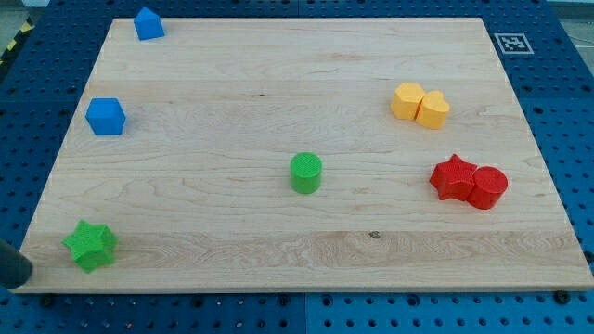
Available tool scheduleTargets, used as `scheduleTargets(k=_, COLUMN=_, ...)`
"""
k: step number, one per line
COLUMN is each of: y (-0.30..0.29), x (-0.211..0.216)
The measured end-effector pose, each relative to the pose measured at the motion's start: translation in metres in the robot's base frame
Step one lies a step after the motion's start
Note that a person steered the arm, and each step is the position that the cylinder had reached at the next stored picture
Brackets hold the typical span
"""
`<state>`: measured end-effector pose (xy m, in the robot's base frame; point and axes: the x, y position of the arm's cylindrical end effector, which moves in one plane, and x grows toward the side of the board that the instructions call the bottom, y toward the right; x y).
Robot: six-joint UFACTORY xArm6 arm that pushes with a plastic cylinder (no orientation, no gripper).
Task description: Move the green star to the left of the green circle
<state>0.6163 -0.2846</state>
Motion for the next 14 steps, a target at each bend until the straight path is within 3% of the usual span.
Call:
scheduleTargets(k=6, y=0.072, x=-0.011)
scheduleTargets(k=9, y=0.045, x=-0.026)
scheduleTargets(k=14, y=0.051, x=-0.035)
